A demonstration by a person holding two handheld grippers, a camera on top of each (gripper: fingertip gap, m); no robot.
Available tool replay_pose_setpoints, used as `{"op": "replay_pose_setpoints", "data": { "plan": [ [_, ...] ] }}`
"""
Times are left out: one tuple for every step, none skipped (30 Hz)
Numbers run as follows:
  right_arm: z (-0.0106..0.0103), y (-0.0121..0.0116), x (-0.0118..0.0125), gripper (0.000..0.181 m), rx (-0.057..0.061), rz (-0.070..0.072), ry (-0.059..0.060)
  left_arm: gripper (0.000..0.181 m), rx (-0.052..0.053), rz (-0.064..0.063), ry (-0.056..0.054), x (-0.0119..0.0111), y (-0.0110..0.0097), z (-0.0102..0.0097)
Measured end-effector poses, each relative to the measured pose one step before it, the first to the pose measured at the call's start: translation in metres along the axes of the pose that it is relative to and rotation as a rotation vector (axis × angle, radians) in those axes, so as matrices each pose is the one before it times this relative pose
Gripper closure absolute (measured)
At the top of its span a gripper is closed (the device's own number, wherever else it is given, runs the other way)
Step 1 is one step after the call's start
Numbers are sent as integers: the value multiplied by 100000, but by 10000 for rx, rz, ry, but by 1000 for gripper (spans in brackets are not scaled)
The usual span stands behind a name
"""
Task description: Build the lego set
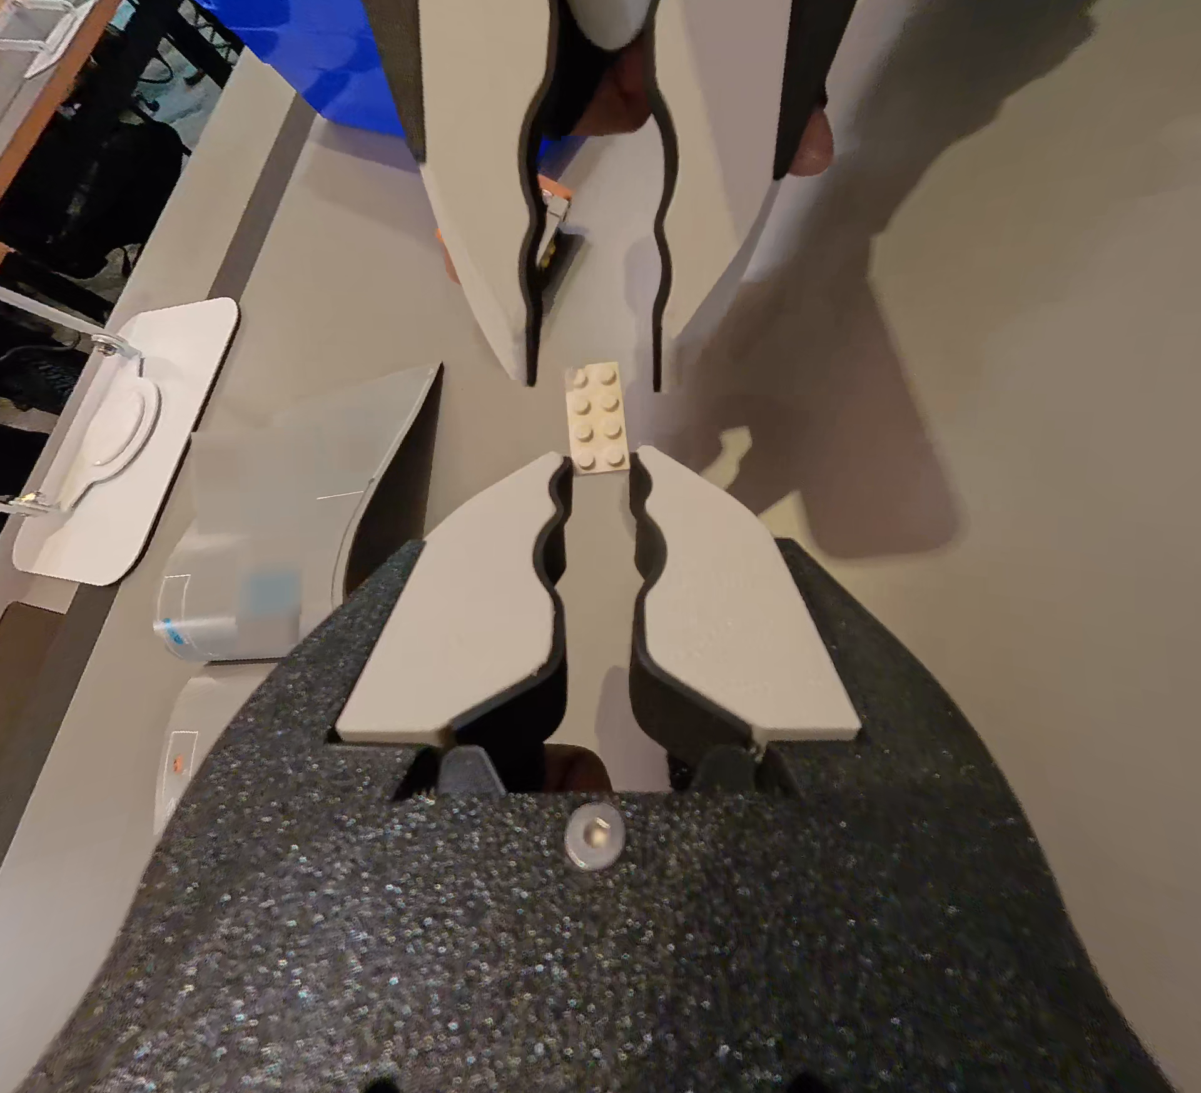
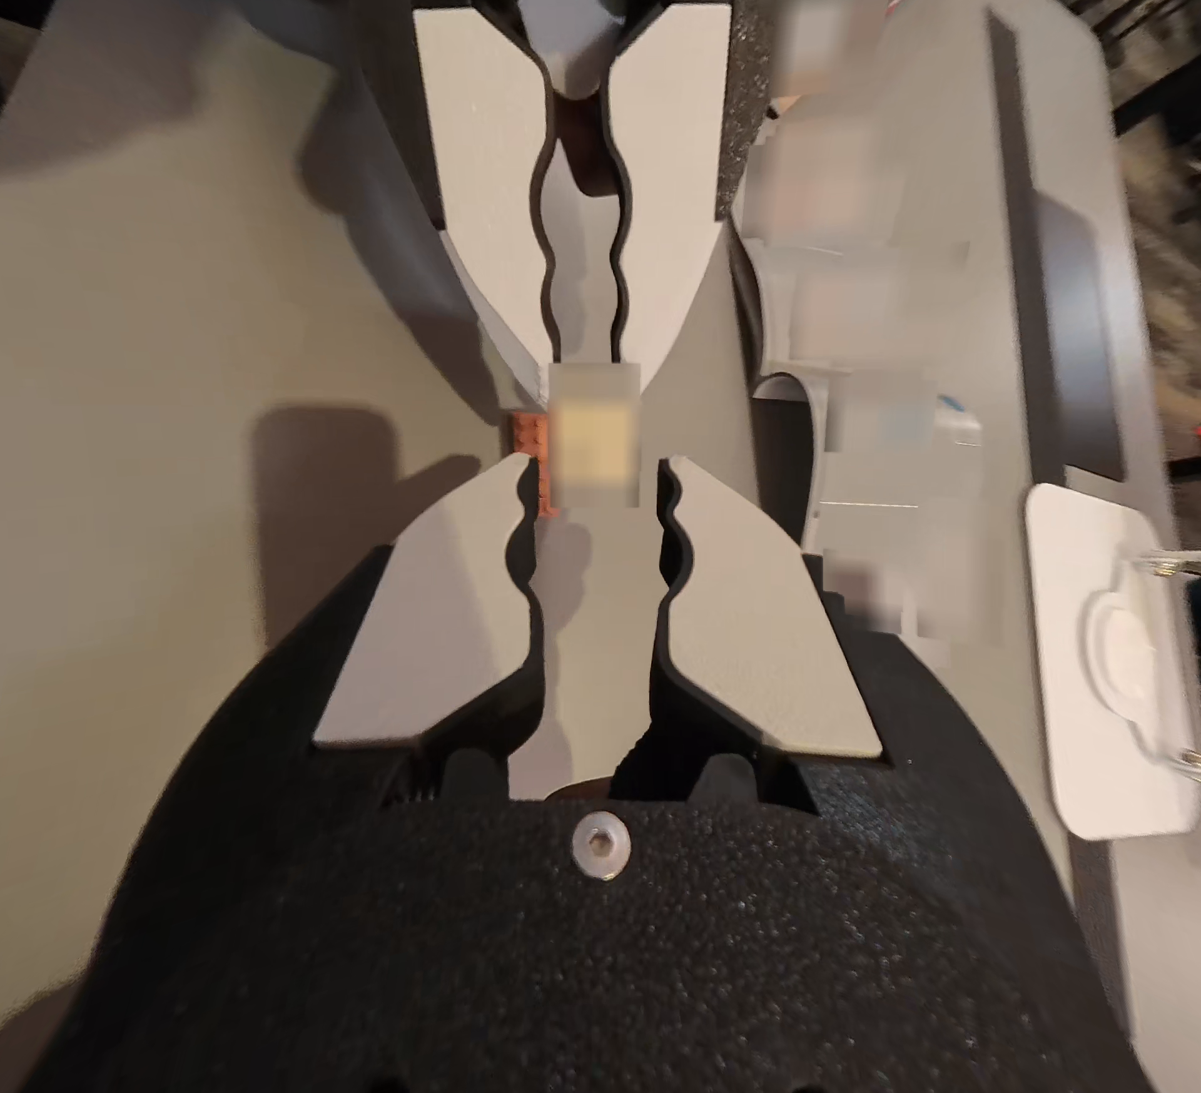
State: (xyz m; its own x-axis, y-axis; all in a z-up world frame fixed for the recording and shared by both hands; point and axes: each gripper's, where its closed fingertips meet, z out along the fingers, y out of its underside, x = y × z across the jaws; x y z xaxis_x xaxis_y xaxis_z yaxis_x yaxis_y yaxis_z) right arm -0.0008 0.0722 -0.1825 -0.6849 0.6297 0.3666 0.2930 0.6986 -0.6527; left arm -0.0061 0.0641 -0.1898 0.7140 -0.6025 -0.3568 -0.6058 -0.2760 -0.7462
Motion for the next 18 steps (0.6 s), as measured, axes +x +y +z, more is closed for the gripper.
{"op": "replay_pose_setpoints", "data": {
  "plan": [
    [152,56,-121,148,9,40,-74,165,-12,7,53,66,61,37],
    [97,18,-122,150,30,32,-72,165,-7,4,46,63,61,46],
    [69,-33,-124,153,51,48,-79,165,15,11,51,65,16,30],
    [78,-5,-88,157,33,73,-56,165,42,14,75,117,-33,36],
    [88,34,-48,161,14,63,-19,165,64,-3,65,92,-72,27],
    [81,86,3,164,-1,32,17,165,41,-22,46,55,-23,36],
    [67,113,11,164,-1,29,25,165,11,-3,-7,-47,51,52],
    [29,81,-20,164,36,60,-1,165,56,-30,30,11,3,39],
    [-13,43,6,164,79,100,3,165,87,-47,50,14,-29,33],
    [-68,34,144,164,106,140,78,164,159,-55,-52,-144,-101,-4],
    [-138,41,260,165,132,189,133,164,251,-117,-199,-380,-218,-83],
    [-216,30,251,165,167,236,106,163,227,-198,-143,-351,-156,-119],
    [-271,18,188,165,194,258,83,158,61,-218,64,-116,130,-139],
    [-301,20,217,165,215,258,131,151,-152,-285,309,193,564,-110],
    [-301,49,210,165,226,260,162,146,-344,-371,490,433,948,-53],
    [-258,79,135,165,229,264,143,145,-418,-422,371,270,1102,84],
    [-209,152,57,165,217,247,121,144,-384,-398,208,62,1096,232],
    [-138,221,-11,165,175,217,90,143,-308,-350,185,39,996,342]
  ]
}}
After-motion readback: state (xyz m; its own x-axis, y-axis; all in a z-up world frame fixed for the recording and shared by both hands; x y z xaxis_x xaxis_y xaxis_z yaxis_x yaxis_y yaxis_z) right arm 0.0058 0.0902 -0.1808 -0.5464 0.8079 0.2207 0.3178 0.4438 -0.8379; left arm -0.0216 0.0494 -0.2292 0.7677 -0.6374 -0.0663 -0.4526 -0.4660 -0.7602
